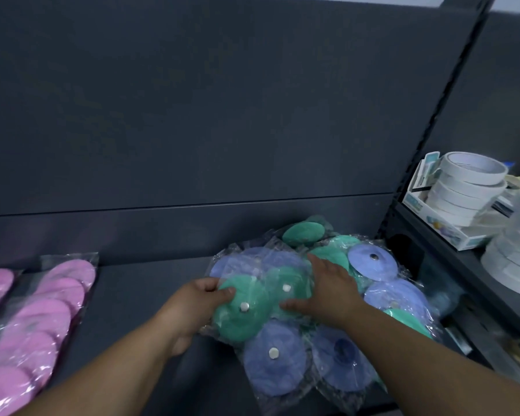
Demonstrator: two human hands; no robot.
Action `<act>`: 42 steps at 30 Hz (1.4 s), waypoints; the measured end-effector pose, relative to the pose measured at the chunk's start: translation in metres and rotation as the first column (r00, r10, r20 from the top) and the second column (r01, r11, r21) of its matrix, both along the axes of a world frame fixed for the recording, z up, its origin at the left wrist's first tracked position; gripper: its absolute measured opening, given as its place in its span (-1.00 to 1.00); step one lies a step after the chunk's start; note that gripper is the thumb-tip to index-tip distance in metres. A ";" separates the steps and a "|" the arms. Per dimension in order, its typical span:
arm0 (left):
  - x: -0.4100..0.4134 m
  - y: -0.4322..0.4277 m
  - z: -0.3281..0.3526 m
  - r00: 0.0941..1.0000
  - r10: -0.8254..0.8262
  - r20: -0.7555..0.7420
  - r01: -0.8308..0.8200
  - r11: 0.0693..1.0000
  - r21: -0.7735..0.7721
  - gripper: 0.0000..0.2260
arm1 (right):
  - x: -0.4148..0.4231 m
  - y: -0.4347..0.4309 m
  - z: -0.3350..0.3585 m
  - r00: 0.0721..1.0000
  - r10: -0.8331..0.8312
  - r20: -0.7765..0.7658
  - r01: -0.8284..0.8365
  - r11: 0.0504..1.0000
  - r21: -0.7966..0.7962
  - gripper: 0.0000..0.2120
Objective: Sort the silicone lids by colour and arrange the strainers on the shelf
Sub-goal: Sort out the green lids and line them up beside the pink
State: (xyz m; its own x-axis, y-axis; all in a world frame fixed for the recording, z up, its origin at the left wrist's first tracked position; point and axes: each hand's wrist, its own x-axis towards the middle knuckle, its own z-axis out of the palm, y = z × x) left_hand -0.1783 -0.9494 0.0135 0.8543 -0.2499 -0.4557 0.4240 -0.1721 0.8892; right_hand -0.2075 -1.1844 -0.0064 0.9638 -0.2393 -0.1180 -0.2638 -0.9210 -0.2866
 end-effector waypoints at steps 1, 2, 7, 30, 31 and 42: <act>-0.001 0.002 0.000 0.999 0.043 -0.031 -0.045 0.997 -0.066 -0.86 | 0.000 0.000 -0.002 1.000 -0.006 0.002 0.006 1.000 -0.006 0.10; -0.002 0.004 0.000 0.995 0.085 -0.059 -0.092 0.988 -0.121 -0.85 | 0.000 0.000 -0.002 1.000 -0.008 0.005 0.008 1.000 -0.023 0.05; -0.006 0.012 -0.001 0.974 0.204 -0.100 -0.223 0.944 -0.245 -0.85 | -0.001 0.005 0.007 0.994 -0.020 0.108 0.014 0.998 0.056 -0.29; -0.026 0.013 0.025 0.989 0.149 0.011 -0.128 0.885 -0.447 -0.64 | -0.001 0.100 0.037 0.884 -0.418 0.209 -0.045 0.369 0.928 -0.87; -0.028 0.014 0.024 0.988 0.147 0.051 -0.112 0.899 -0.424 -0.66 | 0.001 0.106 0.033 0.884 -0.420 0.207 -0.039 0.375 0.926 -0.89; -0.005 0.086 -0.023 0.929 0.366 0.054 -0.345 0.910 -0.231 -0.81 | 0.022 0.157 -0.007 0.975 0.013 -0.220 0.214 0.182 0.960 -0.75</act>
State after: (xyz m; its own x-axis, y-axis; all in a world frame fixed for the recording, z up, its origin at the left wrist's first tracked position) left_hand -0.1828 -0.8631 -0.0092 0.9409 -0.0043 -0.3388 0.3344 0.1723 0.9265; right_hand -0.1857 -1.0278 -0.0135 0.8828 0.0847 -0.4621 -0.4693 0.1105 -0.8761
